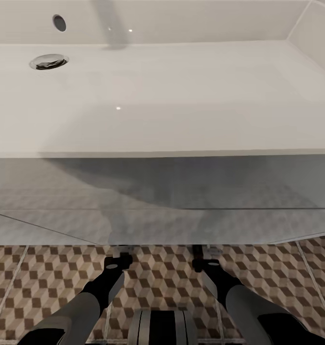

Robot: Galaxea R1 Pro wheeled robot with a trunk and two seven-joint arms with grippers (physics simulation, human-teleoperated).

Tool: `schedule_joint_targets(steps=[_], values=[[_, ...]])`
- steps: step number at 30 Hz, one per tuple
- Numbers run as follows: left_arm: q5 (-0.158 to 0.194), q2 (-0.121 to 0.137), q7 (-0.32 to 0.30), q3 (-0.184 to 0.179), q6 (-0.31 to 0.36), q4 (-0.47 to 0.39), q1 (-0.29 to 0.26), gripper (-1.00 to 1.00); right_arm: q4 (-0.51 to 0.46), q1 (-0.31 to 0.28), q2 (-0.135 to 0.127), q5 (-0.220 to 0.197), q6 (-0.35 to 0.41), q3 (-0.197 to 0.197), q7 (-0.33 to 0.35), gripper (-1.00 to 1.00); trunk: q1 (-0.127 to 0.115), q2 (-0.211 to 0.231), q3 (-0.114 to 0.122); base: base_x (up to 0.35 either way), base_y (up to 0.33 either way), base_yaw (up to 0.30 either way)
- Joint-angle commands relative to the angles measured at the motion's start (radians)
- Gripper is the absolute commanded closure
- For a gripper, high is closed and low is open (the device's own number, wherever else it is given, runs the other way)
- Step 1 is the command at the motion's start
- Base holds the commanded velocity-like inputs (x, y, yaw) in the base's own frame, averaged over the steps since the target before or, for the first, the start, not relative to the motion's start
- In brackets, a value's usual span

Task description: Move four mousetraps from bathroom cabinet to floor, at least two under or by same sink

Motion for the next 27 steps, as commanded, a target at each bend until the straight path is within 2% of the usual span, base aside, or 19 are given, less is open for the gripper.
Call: schedule_joint_targets(steps=[1, 27], values=[[-0.006, -0.001, 0.002, 0.003, 0.006, -0.002, 0.0, 1.0, -0.002, -0.001, 0.0, -0.005, 0.009, 0.004, -0.004, 1.0, 0.0, 0.0, -0.001, 0.0, 0.0, 0.0], [-0.006, -0.001, 0.002, 0.002, 0.006, 0.005, 0.0, 1.0, -0.001, -0.006, -0.002, -0.004, 0.018, 0.006, -0.003, 1.0, 0.0, 0.0, -0.001, 0.0, 0.0, 0.0]])
